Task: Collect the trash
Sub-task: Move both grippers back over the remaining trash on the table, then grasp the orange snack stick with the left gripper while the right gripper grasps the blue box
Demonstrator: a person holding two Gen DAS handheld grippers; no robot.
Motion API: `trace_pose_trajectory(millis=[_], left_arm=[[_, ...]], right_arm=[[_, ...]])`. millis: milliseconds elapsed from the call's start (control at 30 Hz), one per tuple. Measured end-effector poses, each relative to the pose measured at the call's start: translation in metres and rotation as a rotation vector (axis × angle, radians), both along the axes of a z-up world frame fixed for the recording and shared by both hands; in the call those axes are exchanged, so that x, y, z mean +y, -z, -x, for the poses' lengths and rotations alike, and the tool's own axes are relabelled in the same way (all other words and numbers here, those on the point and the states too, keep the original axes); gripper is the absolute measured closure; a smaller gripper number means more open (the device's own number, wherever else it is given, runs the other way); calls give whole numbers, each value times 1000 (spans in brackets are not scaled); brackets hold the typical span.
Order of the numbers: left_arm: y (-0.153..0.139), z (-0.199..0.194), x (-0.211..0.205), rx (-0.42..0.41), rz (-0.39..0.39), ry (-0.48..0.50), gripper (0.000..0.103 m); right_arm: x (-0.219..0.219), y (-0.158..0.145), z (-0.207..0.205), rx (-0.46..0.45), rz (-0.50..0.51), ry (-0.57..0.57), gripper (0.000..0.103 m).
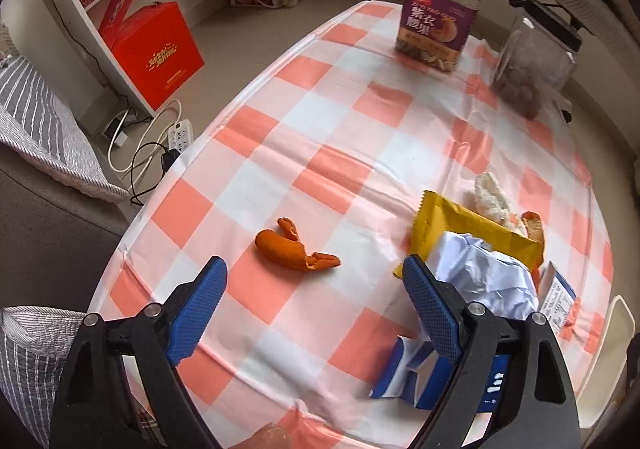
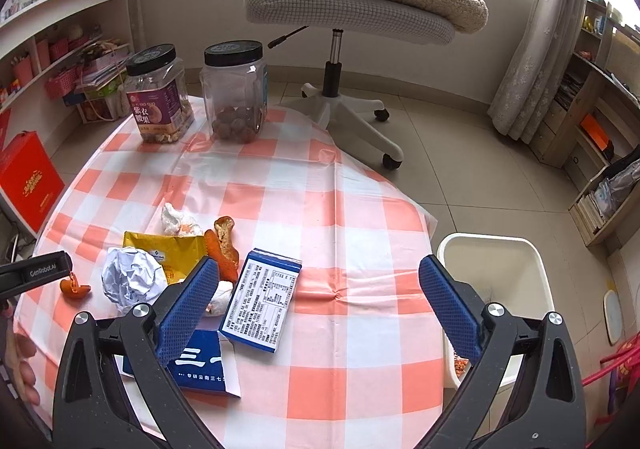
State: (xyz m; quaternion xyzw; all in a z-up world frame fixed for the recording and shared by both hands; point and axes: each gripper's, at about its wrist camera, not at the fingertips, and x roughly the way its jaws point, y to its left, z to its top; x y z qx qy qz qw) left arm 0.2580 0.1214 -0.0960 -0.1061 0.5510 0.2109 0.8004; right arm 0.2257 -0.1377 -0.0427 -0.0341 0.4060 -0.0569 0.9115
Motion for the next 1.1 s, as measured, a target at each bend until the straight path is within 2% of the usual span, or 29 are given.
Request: trace_pose_trajectory(millis=[67,133,167,267,333,367,400,433,467,567,667,833,933,1100], left_arm=[[19,-7,24,45,101,-58,26],[38,-11,46,77,254,-138,29],[46,-11,54,85,318,-177,34],[63,-14,64,99,404,-238,39],[72,-18,62,119,402,-241,44],[72,-19,61,118,373,-237,46],[70,-21,58,118,340,-227,51],[69,-24,55,120,319,-205,66],[69,-26,52,127,296,-177,76],[65,-27,45,148,271,-118,83],[49,-24,40,134,243,-62,84],[1,-8,33,36,242,23,84],[-20,5,23,1,227,77,84],[-33,17,19,-24,222,132,84]], right_arm=[[3,6,-3,22,-6,-20,7],[6,11,-5,42,-19,-60,7],[8,14,-7,56,-22,-89,7],[22,25,-8,98,-8,-205,7],[33,32,-7,114,32,-290,7],[39,36,-5,127,44,-335,7],[44,39,-4,140,53,-379,7],[49,42,-2,151,62,-423,7],[53,44,0,160,75,-467,7],[68,53,10,182,121,-600,7],[83,58,21,184,157,-710,7],[110,69,29,189,220,-827,7],[120,84,23,224,269,-838,7],[127,107,21,333,226,-847,8]])
